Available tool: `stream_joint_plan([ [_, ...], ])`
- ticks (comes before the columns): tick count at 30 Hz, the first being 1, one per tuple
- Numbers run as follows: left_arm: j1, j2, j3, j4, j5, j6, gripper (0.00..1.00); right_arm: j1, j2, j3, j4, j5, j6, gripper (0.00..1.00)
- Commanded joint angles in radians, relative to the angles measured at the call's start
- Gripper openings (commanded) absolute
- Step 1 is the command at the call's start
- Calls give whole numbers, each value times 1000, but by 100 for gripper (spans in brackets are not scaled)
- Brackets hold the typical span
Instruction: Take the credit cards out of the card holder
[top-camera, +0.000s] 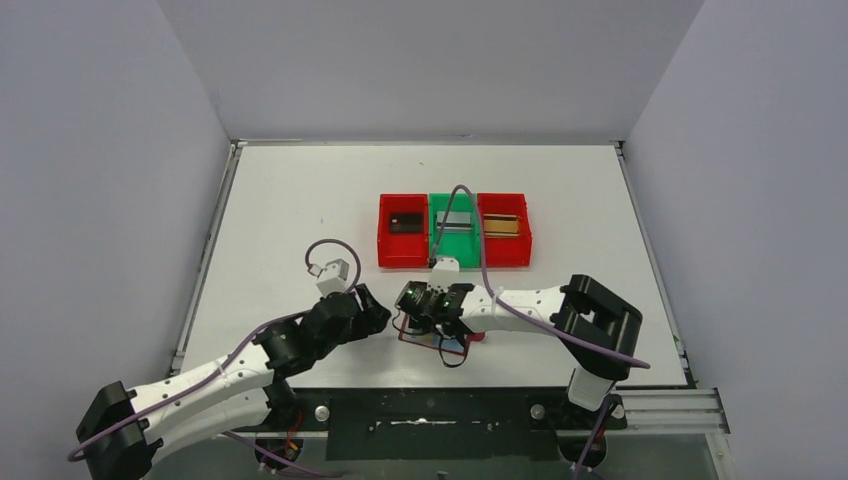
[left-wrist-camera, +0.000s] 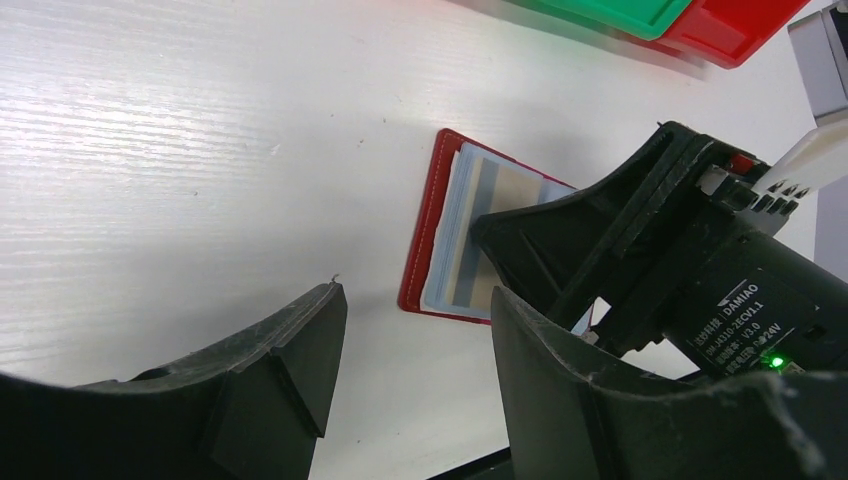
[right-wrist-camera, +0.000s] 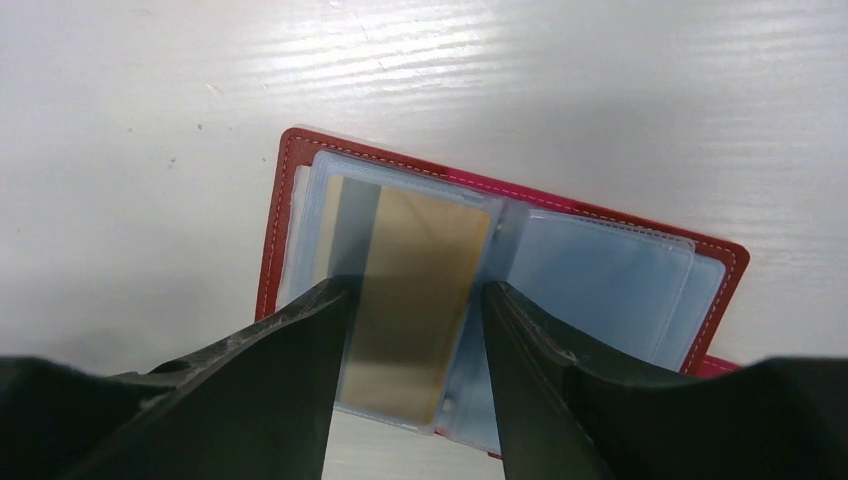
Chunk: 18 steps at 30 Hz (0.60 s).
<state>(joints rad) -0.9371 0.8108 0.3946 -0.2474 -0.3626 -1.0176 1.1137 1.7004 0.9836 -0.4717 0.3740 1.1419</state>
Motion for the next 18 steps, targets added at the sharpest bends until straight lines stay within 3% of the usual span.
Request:
stream_joint_plan([
  [1, 9, -34, -4, -6, -18, -7, 55, 23, 62, 35, -107, 83, 32, 47],
  [6, 12, -34, -24, 22, 5, -12, 55, 27, 31, -14, -32, 54, 13, 27],
  [18, 13, 62, -16, 105, 67, -7, 55, -5, -129, -206, 260, -42, -32, 0],
])
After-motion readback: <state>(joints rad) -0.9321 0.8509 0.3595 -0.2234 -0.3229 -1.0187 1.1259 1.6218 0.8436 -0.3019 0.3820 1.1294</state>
